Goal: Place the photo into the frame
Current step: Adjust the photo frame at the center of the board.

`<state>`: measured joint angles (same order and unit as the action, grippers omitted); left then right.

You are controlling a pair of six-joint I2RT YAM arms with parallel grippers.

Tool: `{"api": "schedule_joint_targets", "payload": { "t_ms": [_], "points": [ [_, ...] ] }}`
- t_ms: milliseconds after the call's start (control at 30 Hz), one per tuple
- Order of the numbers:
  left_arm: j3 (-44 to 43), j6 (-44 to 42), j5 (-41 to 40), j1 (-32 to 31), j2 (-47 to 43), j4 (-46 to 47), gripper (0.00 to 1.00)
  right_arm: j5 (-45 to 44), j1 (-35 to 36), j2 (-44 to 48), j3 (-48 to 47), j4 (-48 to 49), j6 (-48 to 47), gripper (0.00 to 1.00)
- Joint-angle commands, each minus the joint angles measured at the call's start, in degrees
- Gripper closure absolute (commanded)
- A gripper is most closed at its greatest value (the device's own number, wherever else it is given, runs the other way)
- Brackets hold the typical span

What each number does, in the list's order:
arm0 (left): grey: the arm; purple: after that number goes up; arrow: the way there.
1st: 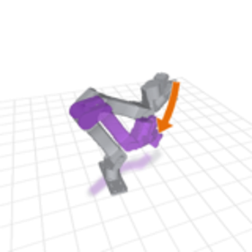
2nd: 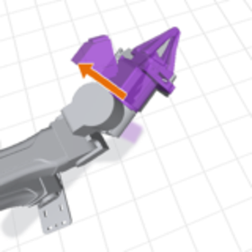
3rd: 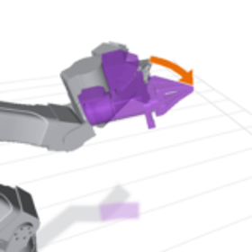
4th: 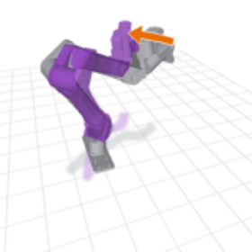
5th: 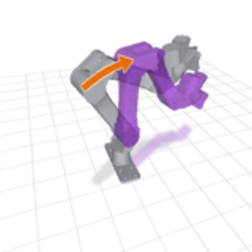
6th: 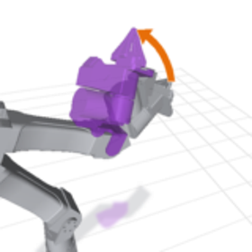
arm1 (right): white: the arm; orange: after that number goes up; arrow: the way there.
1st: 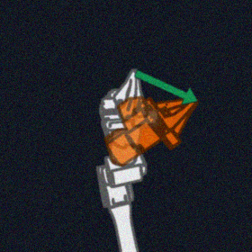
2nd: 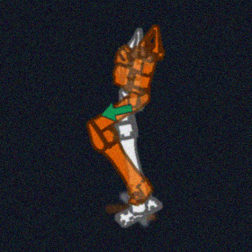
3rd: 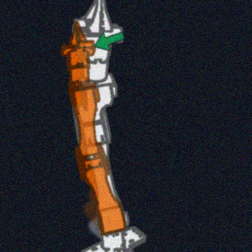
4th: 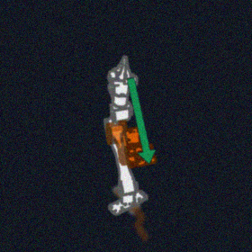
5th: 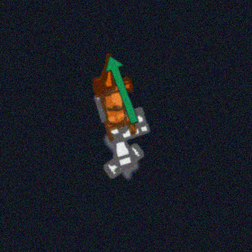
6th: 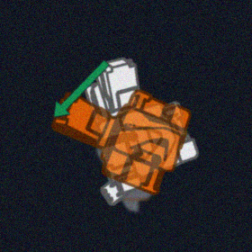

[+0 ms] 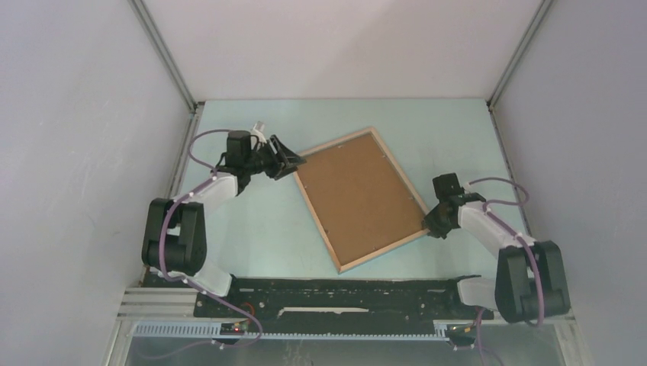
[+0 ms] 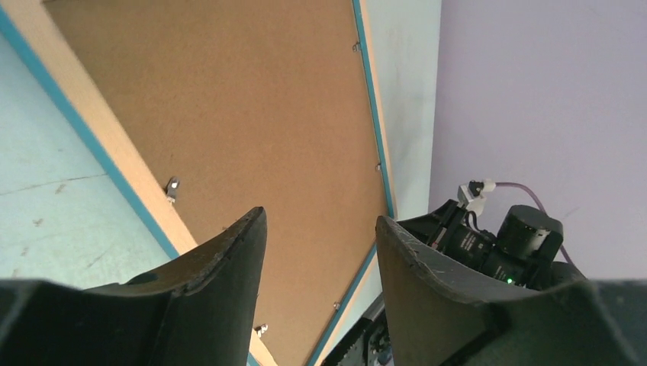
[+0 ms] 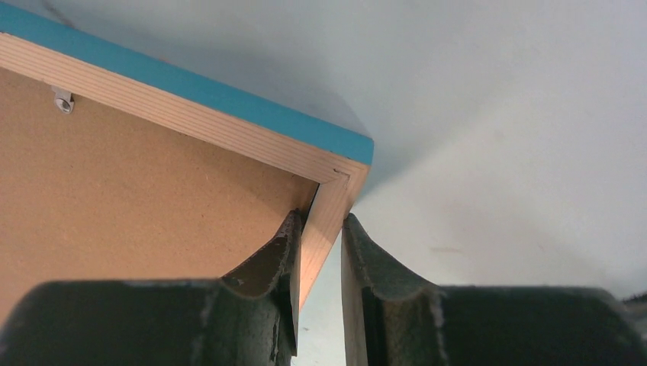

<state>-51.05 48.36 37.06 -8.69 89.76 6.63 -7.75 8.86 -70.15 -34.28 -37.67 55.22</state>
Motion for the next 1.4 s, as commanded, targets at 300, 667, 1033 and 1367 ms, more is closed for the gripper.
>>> {"api": "schedule_joint_targets", "payload": {
  "t_ms": [300, 667, 1033, 1367],
  "points": [
    [-13.3, -6.2, -21.1, 4.5, -0.4, -20.1, 0.26, -4.2, 0.8, -16.6, -16.4, 5.0, -31.5, 1.00],
    [-38.0, -13.3, -13.9, 4.9, 25.5, -29.1, 0.21, -0.2, -2.1, -19.0, -18.5, 9.6, -38.0, 1.00],
    [-27.3, -7.4, -5.0, 3.3, 27.3, -17.4, 0.19, -1.2, -3.2, -26.2, -27.6, 5.7, -36.9, 1.00],
    [2.4, 9.0, 1.7, 1.5, 14.7, 7.5, 0.21, -1.1, -3.8, -31.0, -30.9, 6.0, -37.2, 0.85]
  ]
}}
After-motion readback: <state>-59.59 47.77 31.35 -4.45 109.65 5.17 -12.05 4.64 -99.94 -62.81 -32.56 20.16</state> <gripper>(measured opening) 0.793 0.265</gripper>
